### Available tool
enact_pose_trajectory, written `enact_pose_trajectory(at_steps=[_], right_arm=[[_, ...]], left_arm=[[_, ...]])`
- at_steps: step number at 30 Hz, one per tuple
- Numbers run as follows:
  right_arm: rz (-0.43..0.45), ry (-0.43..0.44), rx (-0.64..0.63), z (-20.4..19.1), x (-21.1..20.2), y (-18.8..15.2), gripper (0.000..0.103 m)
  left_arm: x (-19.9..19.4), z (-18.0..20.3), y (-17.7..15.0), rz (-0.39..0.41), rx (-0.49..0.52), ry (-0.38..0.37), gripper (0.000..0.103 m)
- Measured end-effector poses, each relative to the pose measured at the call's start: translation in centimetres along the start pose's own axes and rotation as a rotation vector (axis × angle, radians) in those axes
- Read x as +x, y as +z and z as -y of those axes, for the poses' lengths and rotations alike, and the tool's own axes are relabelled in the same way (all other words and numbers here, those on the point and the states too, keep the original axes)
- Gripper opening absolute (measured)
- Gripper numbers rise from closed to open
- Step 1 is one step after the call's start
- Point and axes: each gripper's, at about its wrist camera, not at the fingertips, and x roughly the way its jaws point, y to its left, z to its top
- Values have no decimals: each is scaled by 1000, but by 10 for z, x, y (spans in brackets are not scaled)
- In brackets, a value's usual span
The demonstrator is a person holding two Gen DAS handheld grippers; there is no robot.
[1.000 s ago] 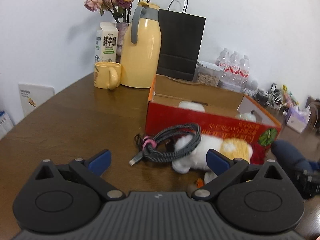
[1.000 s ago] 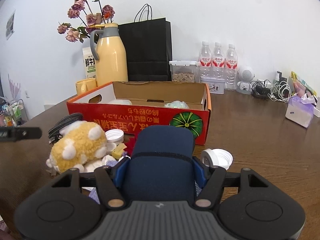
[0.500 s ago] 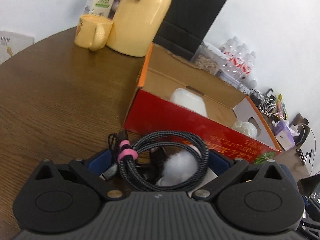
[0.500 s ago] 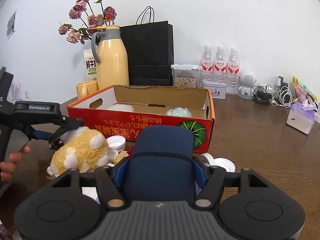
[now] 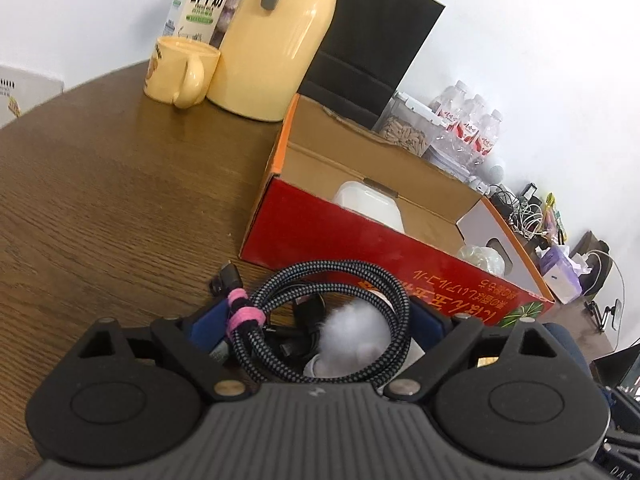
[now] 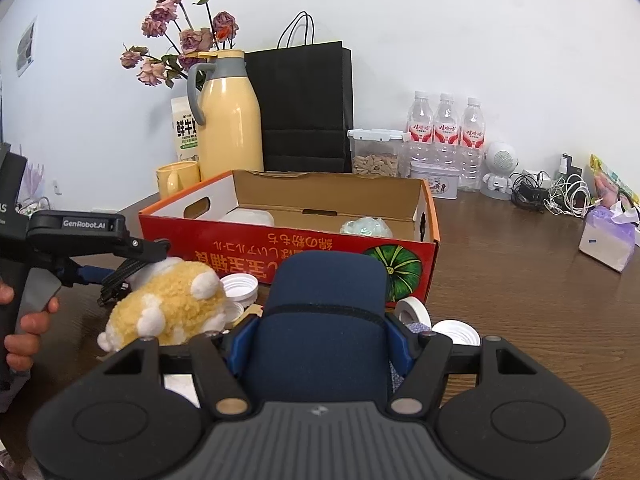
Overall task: Organize objects
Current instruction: 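Grasp the braided black cable with the left tool while the right tool holds the case, then lower the cable and case into the cardboard box and open both tools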
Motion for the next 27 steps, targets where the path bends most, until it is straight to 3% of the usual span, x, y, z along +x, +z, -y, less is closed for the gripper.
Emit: enact_pose_trajectory(at_steps=[16, 27], right_arm=[[69, 5, -7, 1, -8, 19, 64], [179, 15, -20, -2, 17, 79, 64]], left_arm=[[-51, 43, 16, 234, 199, 52, 92], [-30, 98, 54, 348, 294, 67, 93]])
